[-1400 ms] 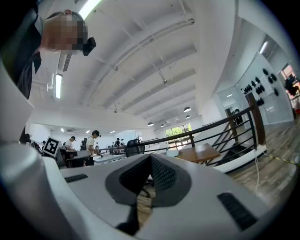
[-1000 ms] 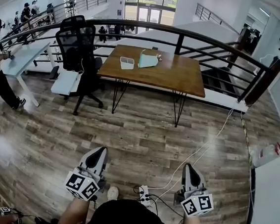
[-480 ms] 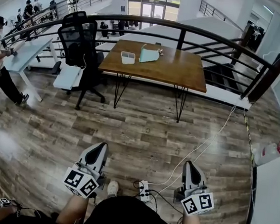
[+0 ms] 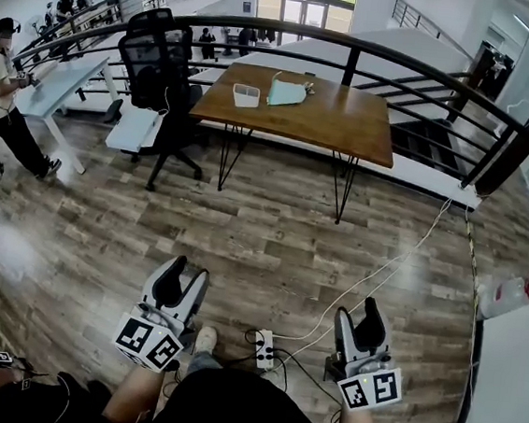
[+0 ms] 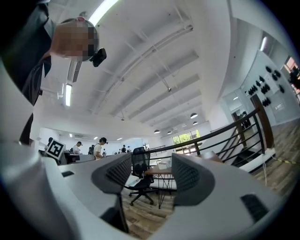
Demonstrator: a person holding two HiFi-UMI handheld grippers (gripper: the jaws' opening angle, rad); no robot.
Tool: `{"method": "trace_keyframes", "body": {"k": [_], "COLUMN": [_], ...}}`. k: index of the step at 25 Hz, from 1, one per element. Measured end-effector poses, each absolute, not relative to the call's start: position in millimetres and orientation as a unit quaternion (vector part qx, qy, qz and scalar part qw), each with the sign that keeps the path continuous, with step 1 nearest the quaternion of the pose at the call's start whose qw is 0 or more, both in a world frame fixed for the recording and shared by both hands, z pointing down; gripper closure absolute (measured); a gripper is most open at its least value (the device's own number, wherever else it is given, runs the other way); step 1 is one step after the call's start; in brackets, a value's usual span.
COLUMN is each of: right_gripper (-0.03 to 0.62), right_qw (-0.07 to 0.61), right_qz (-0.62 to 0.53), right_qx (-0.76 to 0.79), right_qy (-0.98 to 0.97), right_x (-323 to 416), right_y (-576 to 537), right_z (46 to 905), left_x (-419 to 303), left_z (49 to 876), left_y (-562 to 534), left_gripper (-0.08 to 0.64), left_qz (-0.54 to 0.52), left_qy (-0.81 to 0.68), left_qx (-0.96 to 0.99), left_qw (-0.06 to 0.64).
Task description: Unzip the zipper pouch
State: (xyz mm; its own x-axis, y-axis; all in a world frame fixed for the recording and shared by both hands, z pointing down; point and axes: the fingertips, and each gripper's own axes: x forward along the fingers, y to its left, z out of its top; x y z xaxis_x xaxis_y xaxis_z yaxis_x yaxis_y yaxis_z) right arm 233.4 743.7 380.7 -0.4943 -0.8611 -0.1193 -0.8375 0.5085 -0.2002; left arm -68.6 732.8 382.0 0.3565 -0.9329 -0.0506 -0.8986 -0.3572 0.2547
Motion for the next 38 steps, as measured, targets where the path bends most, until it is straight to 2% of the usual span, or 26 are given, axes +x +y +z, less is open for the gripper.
{"method": "trace_keyframes", "body": {"k": [2,5,16,27,38], "right_gripper": [0.297,0.270,0.288,0.308,0.319], "right_qw": [0.098,0.096,0.091,0.072,0.062], "right_qz": [-0.054,-0.064,-0.082,-0.057,-0.050], "right_qx": [-0.487,-0.474,-0.473,-0.491,-0.478], "right_qy": [0.866,0.873,0.872,0.866,0.875], "right_x": [237,238,221,147,75], "right_y": [746,749,706,589,519], "right_z": [379,383,392,369,367], "left_x": [-61,-54,-74,-151,-217], "left_z": [380,379,387,381,381], "left_y": [739,746,700,574,520], "left_gripper": [0.320,0.281,0.264,0.264,0.264], "left_qz": [-0.094,-0.093,-0.098,-0.123,-0.111], "left_qy": [-0.567,-0.575,-0.570,-0.555,-0.557], "left_qx": [0.813,0.808,0.810,0.817,0.818], "left_qw": [0.089,0.089,0.096,0.095,0.085]}}
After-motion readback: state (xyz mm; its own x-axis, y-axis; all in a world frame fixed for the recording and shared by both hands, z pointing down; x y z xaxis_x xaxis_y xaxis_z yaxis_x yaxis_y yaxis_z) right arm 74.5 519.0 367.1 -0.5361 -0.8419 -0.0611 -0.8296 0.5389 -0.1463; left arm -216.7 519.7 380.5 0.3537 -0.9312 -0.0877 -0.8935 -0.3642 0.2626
